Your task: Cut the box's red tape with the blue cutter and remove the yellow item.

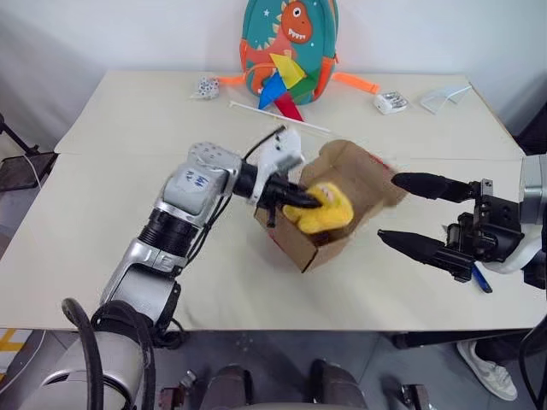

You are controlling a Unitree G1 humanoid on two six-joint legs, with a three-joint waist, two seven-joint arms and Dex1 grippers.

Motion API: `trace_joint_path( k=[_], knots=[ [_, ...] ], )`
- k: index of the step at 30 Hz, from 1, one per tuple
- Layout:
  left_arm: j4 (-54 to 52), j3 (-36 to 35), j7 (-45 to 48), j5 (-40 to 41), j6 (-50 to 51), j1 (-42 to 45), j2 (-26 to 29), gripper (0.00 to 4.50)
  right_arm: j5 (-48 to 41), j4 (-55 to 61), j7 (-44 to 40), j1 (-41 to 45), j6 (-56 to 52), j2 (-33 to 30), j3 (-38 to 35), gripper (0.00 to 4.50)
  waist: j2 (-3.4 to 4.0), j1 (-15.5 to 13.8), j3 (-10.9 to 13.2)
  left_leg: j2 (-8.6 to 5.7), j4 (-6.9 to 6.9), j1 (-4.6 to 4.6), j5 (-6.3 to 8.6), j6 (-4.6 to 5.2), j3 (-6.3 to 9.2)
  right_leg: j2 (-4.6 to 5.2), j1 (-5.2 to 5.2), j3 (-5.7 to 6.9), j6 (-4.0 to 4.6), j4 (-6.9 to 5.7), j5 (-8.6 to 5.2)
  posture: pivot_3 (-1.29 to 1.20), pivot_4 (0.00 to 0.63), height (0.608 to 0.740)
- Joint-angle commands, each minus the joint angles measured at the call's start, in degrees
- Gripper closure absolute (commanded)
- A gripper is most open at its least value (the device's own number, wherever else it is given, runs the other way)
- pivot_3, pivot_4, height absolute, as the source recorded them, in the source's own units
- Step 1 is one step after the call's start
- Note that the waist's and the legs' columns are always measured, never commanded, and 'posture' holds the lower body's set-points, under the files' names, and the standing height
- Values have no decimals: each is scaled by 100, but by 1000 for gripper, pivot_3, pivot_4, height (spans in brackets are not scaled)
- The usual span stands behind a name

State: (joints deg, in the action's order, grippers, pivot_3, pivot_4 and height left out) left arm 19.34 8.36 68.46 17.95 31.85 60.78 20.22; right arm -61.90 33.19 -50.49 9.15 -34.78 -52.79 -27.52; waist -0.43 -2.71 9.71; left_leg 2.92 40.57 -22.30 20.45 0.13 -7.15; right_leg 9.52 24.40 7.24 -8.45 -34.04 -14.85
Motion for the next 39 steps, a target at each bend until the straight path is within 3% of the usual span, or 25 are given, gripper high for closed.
trace_joint_path(
  k=[1,5,8,11,16,18,21,24,31,33,36,39],
  knots=[
    [146,-638,156,485,-285,-199,75,4482,50,-50,-64,-19,173,85,-139,0,0,19,0,0,2,0,0,0,0,0,0,0,0,-2,0,0,150,740],
    [-49,-1257,-229,579,-771,-643,306,4482,170,-113,-118,71,307,184,-46,0,-1,62,1,0,9,0,0,0,0,0,-1,-1,0,-5,0,0,150,740],
    [-445,-1794,-482,946,-551,-1046,546,4482,189,-127,-153,192,356,266,63,0,-2,113,1,0,11,-1,0,0,2,0,-2,-1,0,-6,1,0,150,740],
    [-921,-2839,-686,1183,-646,-2197,1286,4482,411,-147,-369,285,596,474,388,0,-2,209,1,2,7,3,0,0,7,0,-2,-1,-1,-11,1,0,150,740],
    [-952,-3821,-988,913,-1066,-3888,2151,4482,1012,-250,-948,207,1127,768,1006,0,-4,289,1,1,-7,21,1,-3,17,0,-3,-6,0,-20,1,0,150,740],
    [-956,-4162,-1187,597,-1447,-4850,2371,4482,1512,-391,-1294,168,1704,1103,1506,0,-5,294,1,1,-8,22,3,-5,16,0,-3,-6,0,-16,1,0,150,740],
    [-1107,-4210,-1399,545,-1629,-5404,2361,4482,1961,-709,-1691,149,2313,1402,1836,0,-12,220,1,1,-13,23,4,-8,14,0,-3,-6,0,-16,0,0,150,740],
    [-1052,-4155,-1455,534,-1789,-5769,2300,3615,2337,-1188,-1904,98,2588,1379,1959,0,-14,101,0,0,8,17,4,-4,25,0,-12,-3,3,-14,0,0,150,740],
    [-1369,-4253,-1297,869,-1820,-6078,2416,1460,2431,-1635,-2016,-54,2906,1389,1748,0,-14,167,-1,4,9,24,12,-3,18,0,-6,-4,8,-31,0,0,150,740],
    [-1400,-4310,-1078,936,-1892,-6121,2558,901,2369,-1662,-2066,-142,2905,1334,1642,0,-14,173,-1,5,9,24,12,-5,18,0,-2,-4,8,-40,0,0,150,740],
    [-1437,-4634,-559,1412,-1228,-6307,3053,21,2253,-1660,-2145,-273,2838,1226,1453,0,-14,204,-1,5,9,24,13,-6,13,0,1,-4,8,-41,0,0,150,740],
    [-1230,-4936,-115,1344,-1398,-6600,3489,21,2159,-1748,-2259,-310,2755,1096,1308,0,-12,268,0,9,7,24,13,-6,13,0,2,-3,10,-40,-2,0,150,740]
  ],
)
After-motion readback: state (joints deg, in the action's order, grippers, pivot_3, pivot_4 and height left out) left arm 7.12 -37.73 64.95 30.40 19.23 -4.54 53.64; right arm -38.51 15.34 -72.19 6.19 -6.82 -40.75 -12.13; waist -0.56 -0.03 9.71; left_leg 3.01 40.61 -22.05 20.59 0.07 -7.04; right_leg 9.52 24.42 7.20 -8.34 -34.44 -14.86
